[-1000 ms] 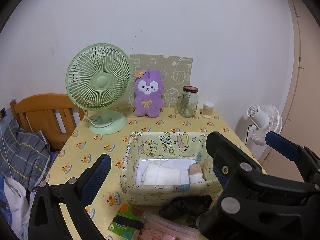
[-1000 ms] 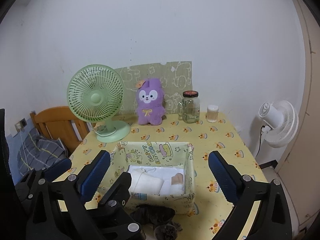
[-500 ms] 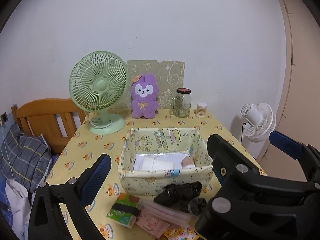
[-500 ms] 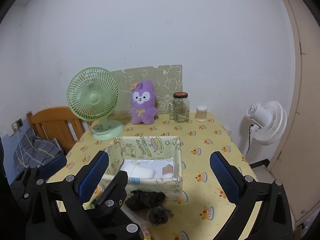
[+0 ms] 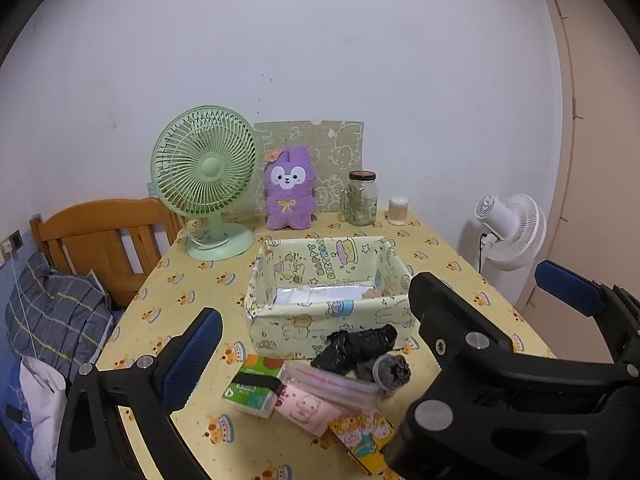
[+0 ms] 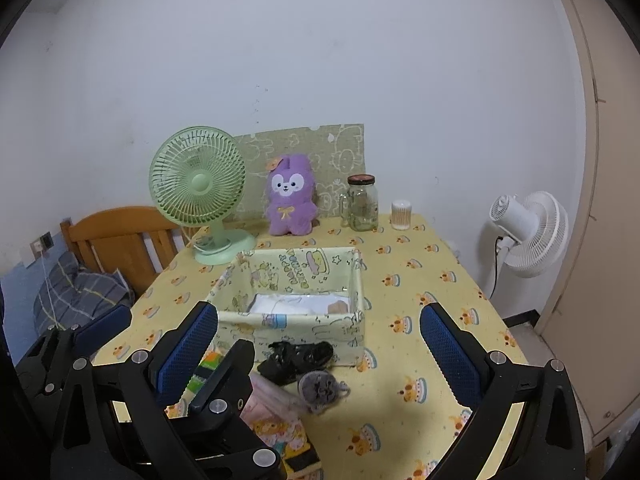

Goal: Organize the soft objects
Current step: 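Withdraw the left tool from the box toward the cartoon-print pouch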

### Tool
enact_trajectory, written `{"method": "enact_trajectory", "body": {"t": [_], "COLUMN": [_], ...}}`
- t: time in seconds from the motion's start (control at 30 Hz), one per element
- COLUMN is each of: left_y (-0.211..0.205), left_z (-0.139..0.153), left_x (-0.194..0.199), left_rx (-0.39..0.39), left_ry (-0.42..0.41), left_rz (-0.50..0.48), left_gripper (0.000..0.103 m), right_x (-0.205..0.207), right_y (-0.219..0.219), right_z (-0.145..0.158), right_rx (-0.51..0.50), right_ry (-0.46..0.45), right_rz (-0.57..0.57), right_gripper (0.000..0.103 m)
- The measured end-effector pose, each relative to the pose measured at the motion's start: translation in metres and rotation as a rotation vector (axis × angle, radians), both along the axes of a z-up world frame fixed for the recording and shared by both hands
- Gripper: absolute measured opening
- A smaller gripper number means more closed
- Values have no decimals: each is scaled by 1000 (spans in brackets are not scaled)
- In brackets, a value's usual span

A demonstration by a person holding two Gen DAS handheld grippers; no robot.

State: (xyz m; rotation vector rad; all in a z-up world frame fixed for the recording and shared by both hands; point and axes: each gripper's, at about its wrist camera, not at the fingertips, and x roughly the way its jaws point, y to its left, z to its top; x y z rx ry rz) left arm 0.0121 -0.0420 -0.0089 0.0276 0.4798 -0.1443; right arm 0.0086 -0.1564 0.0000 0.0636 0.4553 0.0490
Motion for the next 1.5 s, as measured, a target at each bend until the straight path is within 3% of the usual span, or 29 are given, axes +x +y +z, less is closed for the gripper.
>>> {"method": "enact_trajectory", "body": {"t": [0.37, 1.0, 1.5], "left_y": [-1, -5, -4], "left_z": [-21, -55, -91], "left_x": [-13, -17, -14], "left_rx": [14, 4, -8], "left_ry": [9, 32, 95], "left_rz": [7, -15, -24], "left_gripper": [103, 103, 103], "right_x": [-14, -17, -14], "right_y": [3, 0, 0], "right_z": [-17, -55, -92], "right_rx": [-44, -21, 5], "right_ry": [6, 11, 42], "right_rz": [-34, -3, 25], "right_gripper": [103, 103, 103]}}
